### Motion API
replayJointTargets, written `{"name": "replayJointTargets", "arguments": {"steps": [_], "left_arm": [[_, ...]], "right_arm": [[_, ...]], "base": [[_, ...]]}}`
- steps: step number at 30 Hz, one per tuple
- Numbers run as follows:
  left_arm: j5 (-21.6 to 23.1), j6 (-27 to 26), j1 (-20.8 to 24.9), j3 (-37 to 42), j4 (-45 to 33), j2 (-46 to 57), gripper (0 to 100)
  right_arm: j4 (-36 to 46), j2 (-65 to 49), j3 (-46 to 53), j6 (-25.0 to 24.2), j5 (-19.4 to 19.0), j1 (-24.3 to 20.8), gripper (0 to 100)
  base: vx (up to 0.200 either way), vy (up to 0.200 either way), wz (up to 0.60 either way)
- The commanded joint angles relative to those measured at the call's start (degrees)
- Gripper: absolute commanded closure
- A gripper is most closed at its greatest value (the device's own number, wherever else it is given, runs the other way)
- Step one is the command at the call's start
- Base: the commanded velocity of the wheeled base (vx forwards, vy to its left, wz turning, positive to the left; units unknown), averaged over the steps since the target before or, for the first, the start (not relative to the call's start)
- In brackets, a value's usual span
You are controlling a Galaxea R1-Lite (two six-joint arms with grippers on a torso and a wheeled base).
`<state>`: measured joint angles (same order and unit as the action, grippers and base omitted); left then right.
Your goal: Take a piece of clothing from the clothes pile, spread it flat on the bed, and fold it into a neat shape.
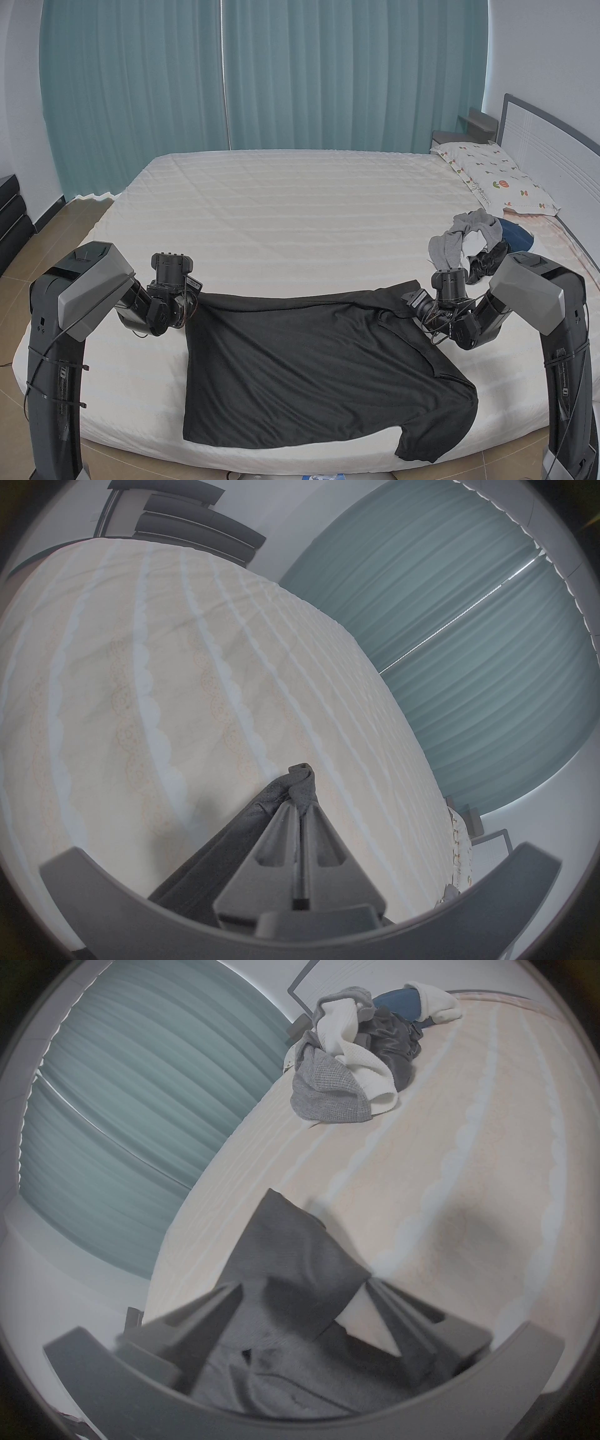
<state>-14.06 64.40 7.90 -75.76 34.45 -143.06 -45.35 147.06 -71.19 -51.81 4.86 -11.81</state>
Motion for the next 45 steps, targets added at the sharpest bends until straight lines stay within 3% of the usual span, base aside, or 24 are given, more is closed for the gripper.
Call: {"name": "replayJointTargets", "arguments": {"steps": [1, 8, 21, 25, 33, 34, 45], "left_arm": [[0.0, 0.0, 0.0, 0.1, 0.1, 0.1, 100], [-0.1, -0.2, 0.1, -0.3, 0.3, -0.2, 100], [-2.6, 0.2, -0.1, -7.7, 1.5, -3.6, 100], [-3.0, 0.3, -0.2, -9.6, 2.0, -4.5, 100], [-2.9, 0.4, -0.1, -10.5, 1.8, -5.0, 100], [-2.9, 0.4, -0.1, -10.5, 1.8, -5.0, 0], [-3.1, 0.8, -0.3, -10.0, 1.8, -5.0, 0]], "right_arm": [[-0.6, 3.0, -3.4, 1.5, 0.1, 1.4, 100], [-2.6, 0.3, -7.6, 4.5, 0.1, 3.6, 100], [4.1, 5.8, -33.9, 5.9, 0.3, 2.7, 100], [9.7, 10.6, -43.4, 6.3, 3.0, 2.0, 100], [10.4, 14.0, -43.4, 8.2, 3.3, 1.0, 100], [10.4, 14.0, -43.4, 8.2, 2.8, 0.9, 0], [10.0, 10.6, -42.6, 8.5, 2.6, 1.6, 0]], "base": [[0.0, 0.0, 0.0], [0.0, 0.0, 0.0], [0.0, 0.0, 0.0], [0.0, 0.0, 0.0], [0.0, 0.0, 0.0], [0.0, 0.0, 0.0], [0.0, 0.0, 0.0]]}}
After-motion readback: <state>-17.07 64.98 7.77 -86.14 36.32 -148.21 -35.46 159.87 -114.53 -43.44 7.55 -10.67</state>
